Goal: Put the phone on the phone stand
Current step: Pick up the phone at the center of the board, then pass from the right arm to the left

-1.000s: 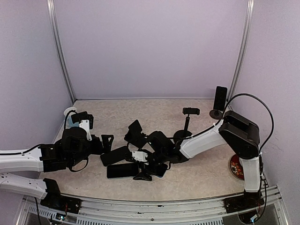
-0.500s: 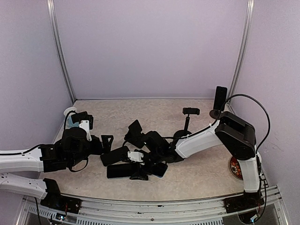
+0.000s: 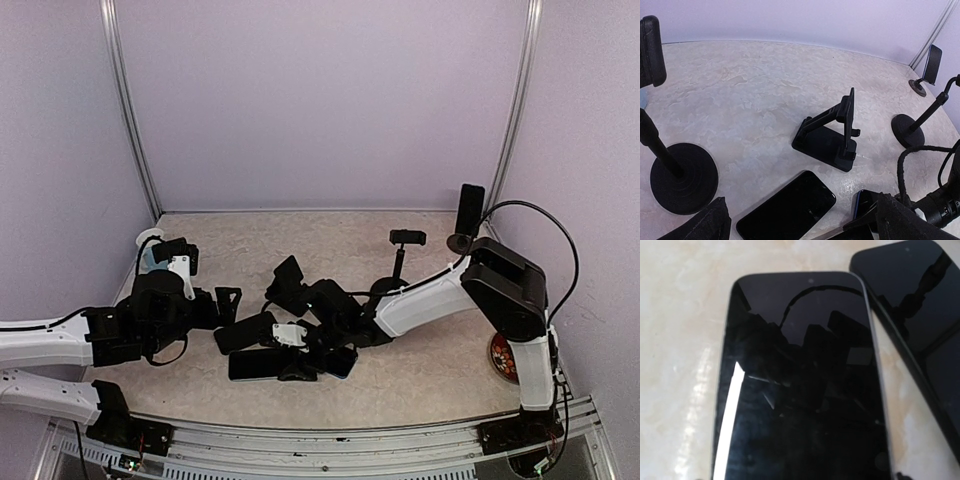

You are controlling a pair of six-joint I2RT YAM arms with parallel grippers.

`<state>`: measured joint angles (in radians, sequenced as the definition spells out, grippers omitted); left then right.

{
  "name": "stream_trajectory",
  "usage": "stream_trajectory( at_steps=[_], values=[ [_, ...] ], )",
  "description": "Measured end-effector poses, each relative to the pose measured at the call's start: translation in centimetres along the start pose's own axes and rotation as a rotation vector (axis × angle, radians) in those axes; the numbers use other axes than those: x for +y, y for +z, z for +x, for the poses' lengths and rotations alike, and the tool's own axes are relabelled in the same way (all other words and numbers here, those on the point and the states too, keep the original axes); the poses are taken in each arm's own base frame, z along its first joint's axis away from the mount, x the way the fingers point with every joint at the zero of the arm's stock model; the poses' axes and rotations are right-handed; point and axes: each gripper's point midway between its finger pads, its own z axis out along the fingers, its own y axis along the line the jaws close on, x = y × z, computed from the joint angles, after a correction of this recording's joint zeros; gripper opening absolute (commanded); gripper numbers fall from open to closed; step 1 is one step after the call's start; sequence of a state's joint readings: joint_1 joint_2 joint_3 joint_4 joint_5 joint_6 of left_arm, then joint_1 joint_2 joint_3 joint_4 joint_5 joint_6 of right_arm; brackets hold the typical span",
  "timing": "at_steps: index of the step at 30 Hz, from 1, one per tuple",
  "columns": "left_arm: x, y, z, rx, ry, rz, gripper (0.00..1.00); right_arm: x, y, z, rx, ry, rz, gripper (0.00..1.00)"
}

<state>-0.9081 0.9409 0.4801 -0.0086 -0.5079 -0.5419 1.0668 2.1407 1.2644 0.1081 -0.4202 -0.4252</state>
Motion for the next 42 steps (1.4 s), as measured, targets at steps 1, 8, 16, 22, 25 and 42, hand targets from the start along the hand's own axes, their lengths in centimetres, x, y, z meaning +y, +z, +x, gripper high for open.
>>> stream_trajectory(
  at_steps=[1, 8, 16, 22, 25, 42],
  values=[
    [0.0, 0.0, 0.0, 0.0, 0.0, 0.001, 0.99, 0.0, -0.1, 0.0, -0.002, -0.002, 0.005, 0.57],
    [0.0, -0.1, -0.3, -0.005, -0.007, 0.006, 0.99, 0.6, -2.2, 0.4, 0.022, -0.019, 0.047, 0.55],
    [-0.9, -0.3, -0.2, 0.018, 0.028, 0.078, 0.99, 0.5, -6.4, -3.2, -0.023, -0.097, 0.127, 0.49],
    [-3.2, -0.7, 0.8, 0.088, 0.1, 0.23, 0.99, 0.4, -9.5, -5.0, -0.036, -0.153, 0.206, 0.49],
    [-4.5, -0.9, 1.0, 0.12, 0.123, 0.32, 0.99, 0.8, -10.3, -4.7, -0.009, -0.168, 0.233, 0.49],
    [-10.9, -2.7, 4.2, 0.326, 0.123, 0.737, 0.99, 4.2, -13.7, -5.1, 0.052, -0.276, 0.328, 0.49]
  ],
)
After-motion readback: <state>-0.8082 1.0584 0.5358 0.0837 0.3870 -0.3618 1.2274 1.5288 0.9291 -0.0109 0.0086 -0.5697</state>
